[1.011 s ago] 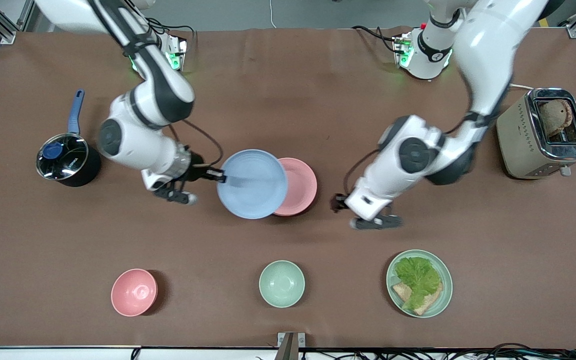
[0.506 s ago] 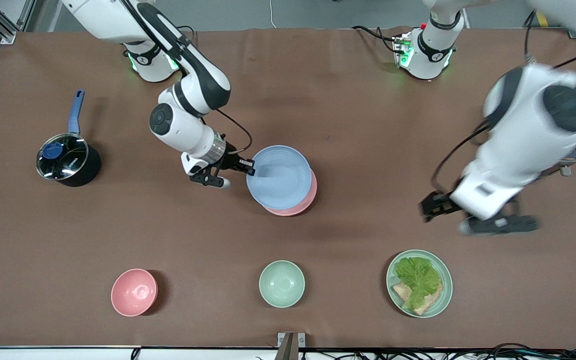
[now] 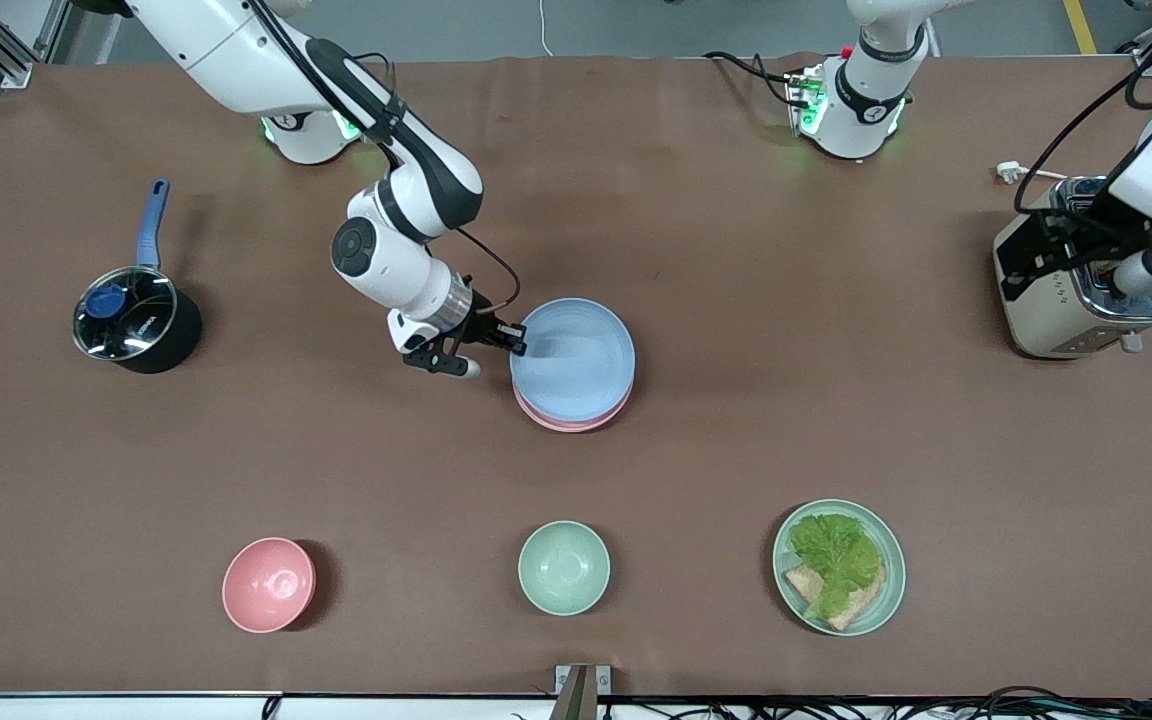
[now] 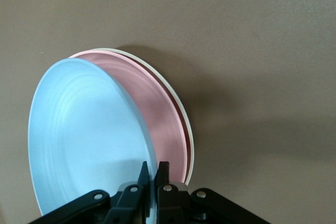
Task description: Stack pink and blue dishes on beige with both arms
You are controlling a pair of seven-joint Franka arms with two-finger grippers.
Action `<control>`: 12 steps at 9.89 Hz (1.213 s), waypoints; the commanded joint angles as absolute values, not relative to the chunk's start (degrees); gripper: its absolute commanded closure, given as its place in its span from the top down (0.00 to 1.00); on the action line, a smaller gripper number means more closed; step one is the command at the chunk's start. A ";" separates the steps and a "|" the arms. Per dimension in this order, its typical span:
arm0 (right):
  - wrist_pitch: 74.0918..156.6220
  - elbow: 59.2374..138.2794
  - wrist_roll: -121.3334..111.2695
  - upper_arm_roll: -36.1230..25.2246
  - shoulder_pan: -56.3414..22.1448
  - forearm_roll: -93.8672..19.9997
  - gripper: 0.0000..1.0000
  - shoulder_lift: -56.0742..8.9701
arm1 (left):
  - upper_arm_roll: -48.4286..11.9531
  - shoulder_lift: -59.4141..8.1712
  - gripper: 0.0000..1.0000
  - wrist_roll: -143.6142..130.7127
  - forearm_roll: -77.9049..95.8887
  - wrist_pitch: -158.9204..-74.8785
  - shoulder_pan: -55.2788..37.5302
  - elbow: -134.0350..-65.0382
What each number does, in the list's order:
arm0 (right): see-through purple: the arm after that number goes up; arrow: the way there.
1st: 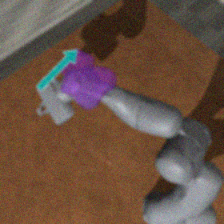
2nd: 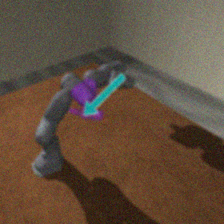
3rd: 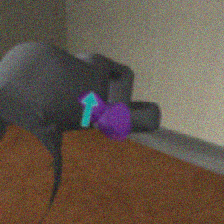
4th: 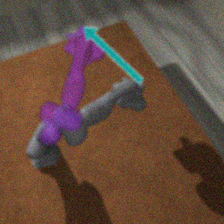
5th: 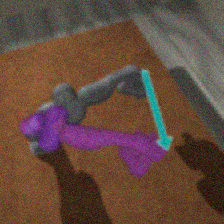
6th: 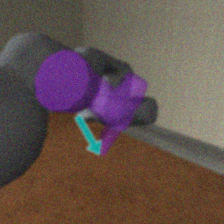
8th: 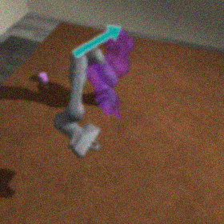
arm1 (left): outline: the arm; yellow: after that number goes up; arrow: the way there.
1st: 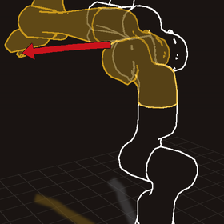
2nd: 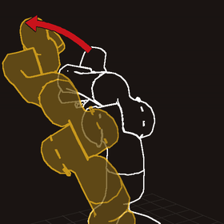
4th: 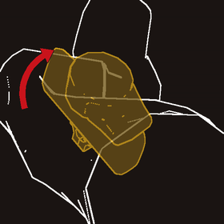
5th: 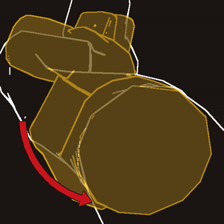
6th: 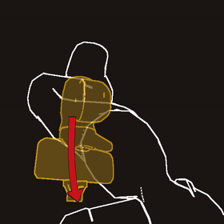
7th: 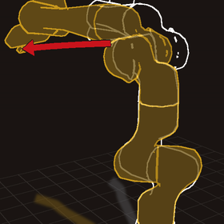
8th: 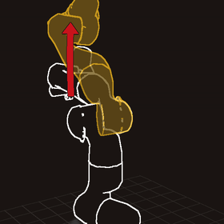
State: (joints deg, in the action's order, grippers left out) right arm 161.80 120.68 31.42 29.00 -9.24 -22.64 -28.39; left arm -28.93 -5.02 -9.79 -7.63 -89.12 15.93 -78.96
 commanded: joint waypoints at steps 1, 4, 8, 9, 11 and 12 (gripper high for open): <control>164.44 120.94 32.52 29.36 -9.40 -21.62 0.24 -29.53 | -16.97 -1.42 1.00 -8.71 -5.81 -87.28 4.65 -84.70; 164.27 120.94 31.91 29.27 -8.44 -21.62 1.00 -28.49 | -9.17 1.05 1.00 -6.16 -2.46 -82.98 1.07 -85.78; 144.39 116.48 31.73 28.57 -0.98 -11.27 1.00 -19.97 | -6.51 3.60 1.00 -3.86 -2.29 -81.91 0.00 -87.97; 137.88 115.32 31.82 26.74 0.16 -8.90 1.00 -16.30 | -6.94 4.39 1.00 -5.61 -2.46 -82.18 0.35 -88.50; 127.49 115.05 31.47 21.04 0.70 -4.59 1.00 -5.68 | -7.12 3.96 1.00 -7.12 -2.72 -82.96 0.27 -88.42; 123.09 113.57 30.59 16.66 0.70 -4.22 1.00 -1.88 | -7.12 3.61 1.00 -7.21 -2.64 -84.27 0.09 -88.50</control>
State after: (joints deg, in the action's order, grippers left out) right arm 127.65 112.43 31.04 20.64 0.63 -5.58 -9.09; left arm -7.49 3.55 -6.41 -3.07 -82.42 0.74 -85.67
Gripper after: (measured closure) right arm 0.000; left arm 0.000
